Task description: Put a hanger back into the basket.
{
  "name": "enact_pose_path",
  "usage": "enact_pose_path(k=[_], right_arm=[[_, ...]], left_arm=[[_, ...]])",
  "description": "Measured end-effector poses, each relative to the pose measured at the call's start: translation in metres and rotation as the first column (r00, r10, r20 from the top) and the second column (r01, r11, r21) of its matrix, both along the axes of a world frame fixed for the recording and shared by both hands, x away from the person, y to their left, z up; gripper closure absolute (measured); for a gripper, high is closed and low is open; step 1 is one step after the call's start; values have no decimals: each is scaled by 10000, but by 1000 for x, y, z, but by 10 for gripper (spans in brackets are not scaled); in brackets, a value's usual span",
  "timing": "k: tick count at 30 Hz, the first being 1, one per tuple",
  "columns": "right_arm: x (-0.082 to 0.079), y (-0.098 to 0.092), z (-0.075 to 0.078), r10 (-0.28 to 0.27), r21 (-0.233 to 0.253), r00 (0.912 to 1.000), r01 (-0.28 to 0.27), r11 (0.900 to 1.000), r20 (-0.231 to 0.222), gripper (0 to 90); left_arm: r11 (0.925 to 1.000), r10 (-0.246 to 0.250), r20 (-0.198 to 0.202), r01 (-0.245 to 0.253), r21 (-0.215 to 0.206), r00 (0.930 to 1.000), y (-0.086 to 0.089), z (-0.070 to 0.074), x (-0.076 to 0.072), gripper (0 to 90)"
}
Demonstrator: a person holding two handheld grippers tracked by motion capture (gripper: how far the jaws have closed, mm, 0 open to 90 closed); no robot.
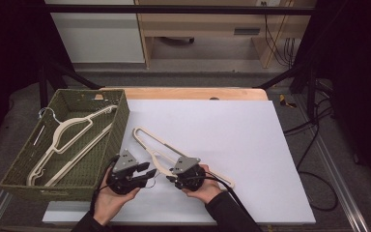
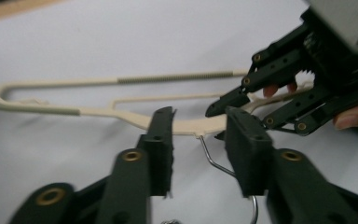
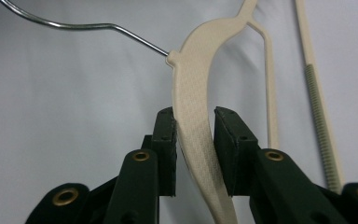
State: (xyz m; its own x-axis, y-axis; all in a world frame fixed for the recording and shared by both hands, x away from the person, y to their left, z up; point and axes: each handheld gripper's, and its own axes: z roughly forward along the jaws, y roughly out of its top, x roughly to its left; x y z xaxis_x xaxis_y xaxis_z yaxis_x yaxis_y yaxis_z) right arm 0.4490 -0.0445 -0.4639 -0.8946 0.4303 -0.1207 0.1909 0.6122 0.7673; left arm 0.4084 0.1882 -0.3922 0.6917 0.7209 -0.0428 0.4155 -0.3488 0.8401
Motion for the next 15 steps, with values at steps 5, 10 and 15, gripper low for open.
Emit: enact_pose_path(k=[5, 10, 15], right_arm=[[0, -11, 13, -166, 299, 9997, 160, 9994, 196, 743], [1, -26, 25, -361, 526, 9987, 342, 9980, 372, 773], [3, -39, 35, -631, 744, 9964, 588, 9955, 564, 803]], left_arm=[[9978, -48, 668, 91, -654, 9978, 17, 16, -2, 392], [9948, 28, 1075, 82, -1019, 9942, 26, 22, -3, 283], [9956, -43, 1049, 140, -922, 9945, 24, 21, -2, 184]])
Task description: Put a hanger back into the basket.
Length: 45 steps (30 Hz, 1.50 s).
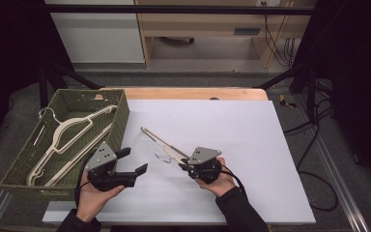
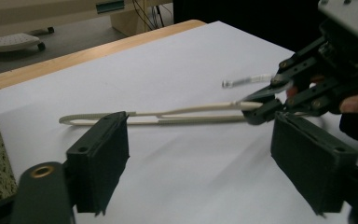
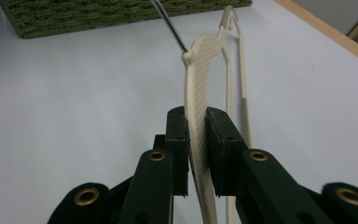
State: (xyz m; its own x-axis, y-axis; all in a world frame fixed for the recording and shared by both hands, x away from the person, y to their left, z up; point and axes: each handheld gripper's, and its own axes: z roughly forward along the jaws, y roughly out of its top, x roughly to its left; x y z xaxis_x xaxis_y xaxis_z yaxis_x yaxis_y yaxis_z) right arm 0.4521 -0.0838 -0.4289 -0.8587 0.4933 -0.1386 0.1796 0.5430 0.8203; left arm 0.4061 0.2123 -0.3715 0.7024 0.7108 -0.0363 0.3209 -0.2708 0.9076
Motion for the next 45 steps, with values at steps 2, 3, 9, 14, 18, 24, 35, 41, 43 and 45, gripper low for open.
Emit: enact_pose_path(k=[2, 3, 9, 14, 18, 24, 35, 41, 43, 45], right_arm=[[0, -3, 2, -76, 15, 10000, 76, 10000, 3, 809], [1, -9, 6, -202, 83, 9997, 201, 9998, 112, 822], [3, -24, 14, -677, 231, 9972, 670, 9975, 323, 850], [6, -39, 20, -996, 477, 9947, 984, 9940, 235, 865], [5, -48, 25, -922, 618, 9957, 920, 9938, 15, 866], [-3, -52, 36, -147, 1175, 9995, 179, 9929, -277, 866], [-17, -34, 41, 1298, 1399, 9893, -1195, 9829, -671, 866], [-21, -28, 42, 1862, 1391, 9786, -1731, 9750, -876, 866], [-22, -27, 43, 2011, 1429, 9750, -1867, 9720, -940, 866], [-23, -26, 43, 2104, 1455, 9730, -1956, 9698, -944, 866]], left_arm=[[9999, -48, -12, 48, 119, 10000, -1, -1, 1, 172], [9998, -95, -44, 96, 201, 9999, -2, -2, 1, 150], [9993, -162, -139, 167, 338, 9998, -2, -5, 4, 142], [9989, -218, -149, 224, 413, 9997, -3, -6, 5, 142], [9984, -304, -182, 312, 479, 9994, -3, -6, 7, 141], [9954, -628, -282, 647, 711, 9976, -10, -3, 13, 155], [9663, -2030, -533, 2088, 1508, 9777, -51, -6, 28, 325], [9521, -2317, -654, 2400, 1895, 9706, -60, -10, 28, 493], [9490, -2384, -713, 2479, 1946, 9686, -60, -11, 28, 564], [9449, -2502, -783, 2610, 1976, 9650, -60, -11, 28, 606]])
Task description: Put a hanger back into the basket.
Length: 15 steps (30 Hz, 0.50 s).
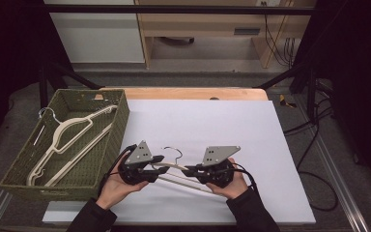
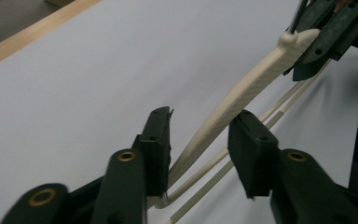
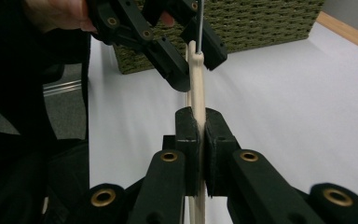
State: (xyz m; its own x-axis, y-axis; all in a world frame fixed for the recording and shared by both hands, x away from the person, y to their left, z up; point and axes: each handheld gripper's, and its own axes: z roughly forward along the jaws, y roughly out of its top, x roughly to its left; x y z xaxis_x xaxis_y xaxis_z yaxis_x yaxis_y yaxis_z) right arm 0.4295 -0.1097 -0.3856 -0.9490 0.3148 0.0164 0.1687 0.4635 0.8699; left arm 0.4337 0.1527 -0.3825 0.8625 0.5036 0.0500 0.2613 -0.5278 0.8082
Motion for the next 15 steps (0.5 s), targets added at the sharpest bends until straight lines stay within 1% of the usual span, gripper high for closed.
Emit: enact_pose_path(k=[1, 3, 4, 5, 8, 9, 10, 12, 14, 15], right_arm=[[0, 0, 0, 60, 6, 10000, -60, 10000, -28, 866], [0, 1, 0, 84, -27, 10000, -84, 10000, -36, 865], [0, 1, -1, 107, -84, 9999, -108, 9999, -87, 865], [0, 1, -1, 143, -78, 9998, -144, 9999, -113, 864], [1, 1, -1, 135, -124, 9999, -136, 9998, -103, 852], [0, 1, -2, 33, -163, 10000, -34, 9999, -23, 837], [1, -1, -1, -190, -10, 9997, 190, 9998, 154, 806], [2, -2, -1, -345, 88, 9991, 343, 9994, 234, 780], [2, -3, 0, -438, 93, 9985, 435, 9990, 319, 769], [1, -3, -1, -555, 61, 9977, 553, 9984, 386, 748]], left_arm=[[9998, -103, -34, 104, 147, 9999, 0, -1, -1, 615], [9997, -139, -43, 140, 216, 9999, 0, -1, -1, 624], [9991, -197, -25, 198, 369, 9998, 0, -2, -2, 642], [9991, -197, -25, 198, 369, 9998, 0, -2, -2, 650], [9979, -278, 81, 273, 593, 9996, 0, -2, -5, 672], [9975, -355, 57, 351, 619, 9994, 0, -2, -6, 691], [9969, -473, 26, 470, 632, 9989, 0, -1, -8, 733], [9961, -569, 2, 567, 680, 9984, -2, -1, -11, 763], [9960, -557, 15, 555, 699, 9984, -3, 0, -12, 772], [9972, -425, -73, 428, 612, 9991, -4, 0, -14, 778]])
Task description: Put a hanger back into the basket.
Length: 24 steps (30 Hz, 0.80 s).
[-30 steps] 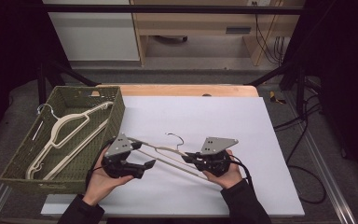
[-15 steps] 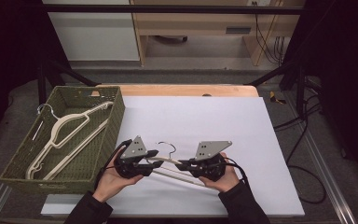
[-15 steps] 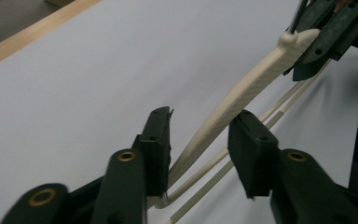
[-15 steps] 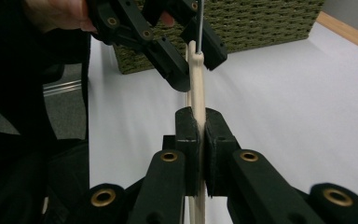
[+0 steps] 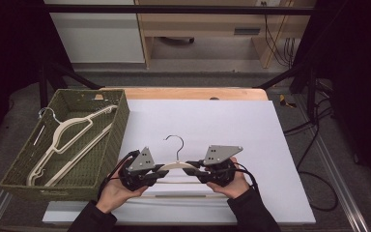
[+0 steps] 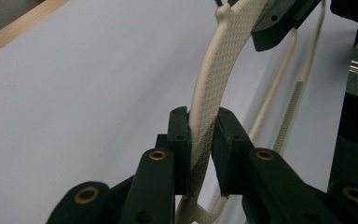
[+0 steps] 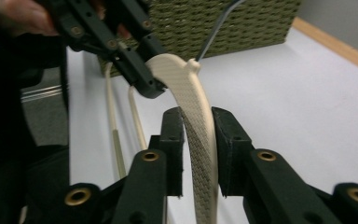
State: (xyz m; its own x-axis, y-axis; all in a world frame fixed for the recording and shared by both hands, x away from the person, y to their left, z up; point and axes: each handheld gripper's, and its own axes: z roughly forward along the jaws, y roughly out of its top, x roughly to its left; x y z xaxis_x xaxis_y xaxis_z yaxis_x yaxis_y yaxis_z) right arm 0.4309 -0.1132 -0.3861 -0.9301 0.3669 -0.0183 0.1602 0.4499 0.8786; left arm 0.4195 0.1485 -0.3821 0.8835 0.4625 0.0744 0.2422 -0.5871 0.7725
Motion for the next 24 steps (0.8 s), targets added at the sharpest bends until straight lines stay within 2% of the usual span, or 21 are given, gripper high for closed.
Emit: enact_pose_path(k=[2, 5, 8, 10, 15, 17, 19, 20, 21, 24], right_arm=[[0, 0, 0, -212, 60, 9995, 210, 9998, 221, 710], [1, -1, 0, -313, 156, 9993, 310, 9994, 195, 672], [1, -2, -1, -313, 173, 9994, 310, 9994, 169, 655], [1, -1, -1, -332, 170, 9992, 328, 9993, 207, 644], [0, -1, -1, -532, 349, 9980, 521, 9980, 335, 552], [0, -2, -1, -705, 445, 9967, 687, 9966, 414, 519], [-1, -4, 0, -816, 590, 9956, 788, 9951, 467, 507], [-1, -6, 1, -895, 678, 9948, 861, 9940, 486, 472], [-2, -12, 4, -1296, 938, 9895, 1232, 9879, 647, 416], [-2, -22, 7, -1761, 1336, 9820, 1658, 9771, 689, 353]], left_arm=[[10000, -50, -176, 49, -51, 9998, 0, 0, -1, 791], [9998, -117, -504, 109, -175, 9987, -1, -2, -3, 810], [9995, -125, -624, 107, -282, 9980, -1, -3, -4, 819], [9988, -140, -817, 102, -475, 9966, 1, -3, -5, 824], [9958, -393, -1182, 292, -862, 9922, 0, -2, -8, 854], [9950, -398, -1100, 293, -951, 9931, -1, -1, -10, 862], [9959, -218, -1018, 126, -894, 9946, -1, 1, -12, 864], [9955, -75, -932, -14, -944, 9956, 0, 2, -12, 864], [9953, 38, -913, -127, -962, 9958, 2, 3, -12, 864], [9933, 351, -819, -438, -1070, 9960, 8, 7, -11, 864]])
